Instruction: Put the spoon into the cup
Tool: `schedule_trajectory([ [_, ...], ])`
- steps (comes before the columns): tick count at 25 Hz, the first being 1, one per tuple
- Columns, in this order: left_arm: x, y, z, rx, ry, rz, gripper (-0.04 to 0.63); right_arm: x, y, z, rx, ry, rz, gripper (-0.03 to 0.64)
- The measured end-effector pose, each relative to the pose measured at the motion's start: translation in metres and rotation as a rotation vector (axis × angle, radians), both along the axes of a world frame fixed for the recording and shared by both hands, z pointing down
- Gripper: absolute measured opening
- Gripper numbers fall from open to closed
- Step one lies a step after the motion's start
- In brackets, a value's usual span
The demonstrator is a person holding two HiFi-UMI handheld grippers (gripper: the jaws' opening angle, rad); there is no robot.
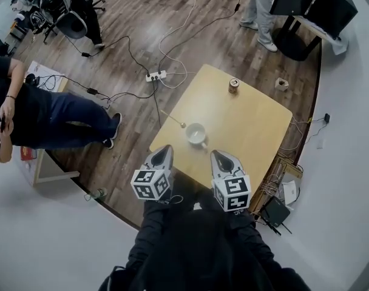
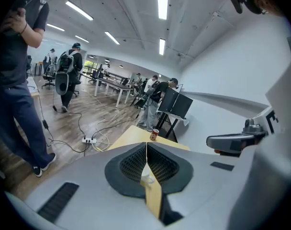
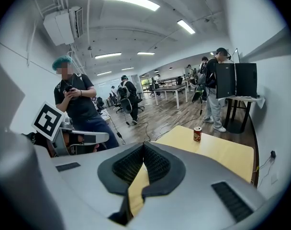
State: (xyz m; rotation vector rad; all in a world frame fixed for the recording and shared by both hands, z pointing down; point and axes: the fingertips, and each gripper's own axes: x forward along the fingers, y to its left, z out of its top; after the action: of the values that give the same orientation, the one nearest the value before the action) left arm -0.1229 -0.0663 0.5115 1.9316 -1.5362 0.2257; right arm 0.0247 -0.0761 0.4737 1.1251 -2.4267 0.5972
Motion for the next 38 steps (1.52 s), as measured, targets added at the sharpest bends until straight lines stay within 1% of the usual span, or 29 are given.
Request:
schedule_trajectory([
  [3, -0.016, -0.017, 0.014, -0.02, 0.007, -0.003, 0.034, -0.006, -0.016, 0.007, -0.008, 0.017, 0.021, 0.021],
  [7, -0.035, -0.037, 0.041, -0.075, 0.022, -0.002, 0.034, -0.012, -0.035, 0.015, -0.027, 0.036, 0.049, 0.021],
  [11, -0.053, -0.059, 0.073, -0.133, 0.062, -0.004, 0.034, -0.021, -0.051, 0.034, -0.06, 0.068, 0.073, 0.022],
  [15, -0.075, -0.08, 0.105, -0.181, 0.096, -0.026, 0.035, -0.034, -0.07, 0.052, -0.09, 0.104, 0.086, 0.021],
  [19, -0.088, -0.101, 0.134, -0.228, 0.109, -0.029, 0.035, -0.052, -0.089, 0.071, -0.115, 0.125, 0.072, 0.021],
  [25, -0.099, -0.117, 0.172, -0.301, 0.124, -0.033, 0.035, -0.076, -0.108, 0.097, -0.159, 0.145, 0.034, 0.021],
  [32, -0.117, -0.141, 0.22, -0.367, 0.161, -0.057, 0.035, -0.105, -0.138, 0.134, -0.211, 0.165, -0.005, 0.022],
  [35, -0.126, -0.152, 0.24, -0.392, 0.19, -0.08, 0.035, -0.119, -0.152, 0.145, -0.225, 0.166, -0.026, 0.021],
  [38, -0.133, -0.165, 0.255, -0.398, 0.25, -0.108, 0.035, -0.128, -0.165, 0.152, -0.231, 0.167, -0.034, 0.021],
])
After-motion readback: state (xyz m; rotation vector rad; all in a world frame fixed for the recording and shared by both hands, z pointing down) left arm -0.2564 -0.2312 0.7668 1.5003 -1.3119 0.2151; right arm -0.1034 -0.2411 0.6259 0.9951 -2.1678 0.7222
